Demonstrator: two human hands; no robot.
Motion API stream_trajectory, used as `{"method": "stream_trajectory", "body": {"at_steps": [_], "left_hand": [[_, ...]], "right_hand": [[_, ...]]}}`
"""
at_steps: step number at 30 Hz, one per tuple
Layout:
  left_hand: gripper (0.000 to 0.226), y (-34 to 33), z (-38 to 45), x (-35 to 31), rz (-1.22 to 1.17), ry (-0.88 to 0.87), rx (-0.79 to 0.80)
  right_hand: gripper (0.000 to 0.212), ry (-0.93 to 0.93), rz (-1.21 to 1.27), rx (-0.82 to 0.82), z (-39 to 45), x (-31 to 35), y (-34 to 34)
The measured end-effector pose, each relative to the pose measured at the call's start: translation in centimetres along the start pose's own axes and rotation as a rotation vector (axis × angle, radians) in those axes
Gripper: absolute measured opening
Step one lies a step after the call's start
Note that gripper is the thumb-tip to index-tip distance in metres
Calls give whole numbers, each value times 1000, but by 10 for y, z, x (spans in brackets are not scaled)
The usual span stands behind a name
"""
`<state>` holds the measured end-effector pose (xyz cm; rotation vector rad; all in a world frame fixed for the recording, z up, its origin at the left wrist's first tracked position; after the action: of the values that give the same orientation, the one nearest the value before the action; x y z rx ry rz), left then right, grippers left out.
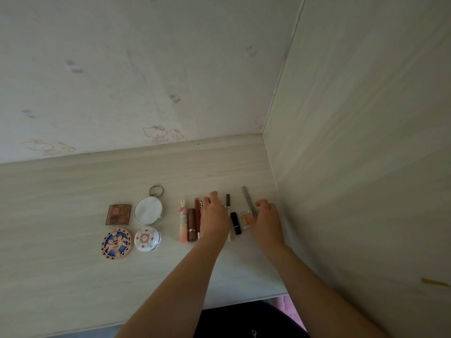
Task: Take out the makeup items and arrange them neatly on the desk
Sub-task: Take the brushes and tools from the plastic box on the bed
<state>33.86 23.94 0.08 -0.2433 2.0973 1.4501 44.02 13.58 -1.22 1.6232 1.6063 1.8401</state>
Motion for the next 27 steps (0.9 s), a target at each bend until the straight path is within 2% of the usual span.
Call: {"method": "stream_trajectory", "body": {"at_steps": [8,12,16,20,23,27], "left_hand": [[44,0,1,0,98,-81,58],[49,5,0,1,71,-81,78],[43,14,-3,7,65,-92,93],[32,23,-8,6,92,-219,155],[18,33,-13,6,113,-326,144],[35,45,-26,11,137,-421,107]], "right_hand": [[27,16,-35,4,-2,2,2],[28,13,-51,8,-4,3,5],[33,1,-59,36,-10,5,9],[39,16,-101,79,-18,8,17],[41,21,-139,87,-28,9,24],[43,-45,-164,39,-49,8,31]]}}
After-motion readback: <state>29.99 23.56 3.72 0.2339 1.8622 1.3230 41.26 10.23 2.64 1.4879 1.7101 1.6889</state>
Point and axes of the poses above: each hand's wrist, its own z-axis towards the middle knuckle, its own y-axis out of the back of the hand, x = y × z, the point moved 4 cm from there along z, towards the middle knuckle, and after that the axes turned 9 degrees about -x, right-handed, at the moved point
